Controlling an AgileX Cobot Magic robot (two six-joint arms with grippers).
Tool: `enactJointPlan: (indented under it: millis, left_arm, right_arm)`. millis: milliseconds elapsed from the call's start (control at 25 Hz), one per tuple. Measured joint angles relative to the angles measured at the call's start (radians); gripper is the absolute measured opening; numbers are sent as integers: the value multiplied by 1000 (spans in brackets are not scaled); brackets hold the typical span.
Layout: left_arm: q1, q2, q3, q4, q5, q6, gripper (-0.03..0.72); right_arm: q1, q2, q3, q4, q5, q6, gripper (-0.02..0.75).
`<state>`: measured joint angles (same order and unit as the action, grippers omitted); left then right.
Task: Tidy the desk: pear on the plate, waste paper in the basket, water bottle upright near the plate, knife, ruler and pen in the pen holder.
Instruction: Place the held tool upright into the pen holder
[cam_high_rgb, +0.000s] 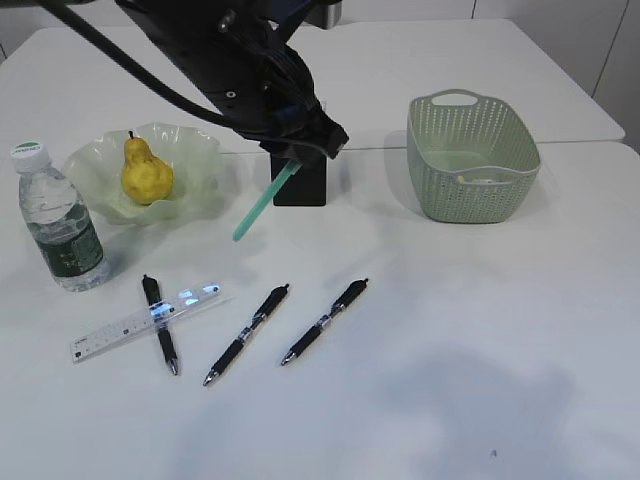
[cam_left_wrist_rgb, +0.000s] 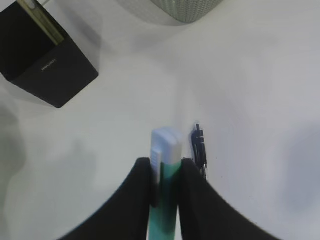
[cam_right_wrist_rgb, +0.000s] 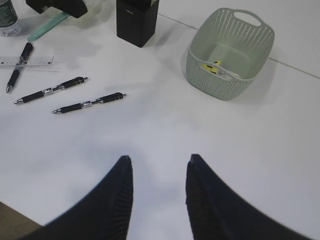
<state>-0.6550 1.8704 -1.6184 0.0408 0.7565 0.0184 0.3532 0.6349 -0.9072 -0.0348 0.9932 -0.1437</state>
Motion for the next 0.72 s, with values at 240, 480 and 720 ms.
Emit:
enactJointPlan:
  millis: [240,480,720]
  left_arm:
    - [28,0,0,24,-25,0,95]
    - [102,0,0,26,-54,0,95]
    - [184,0,0,21,-108,0,95]
  right_arm:
    - [0,0,0,1,0,0,299]
    - [0,0,0,2,-2,0,298]
    - [0,0,0,4,-2,0,298]
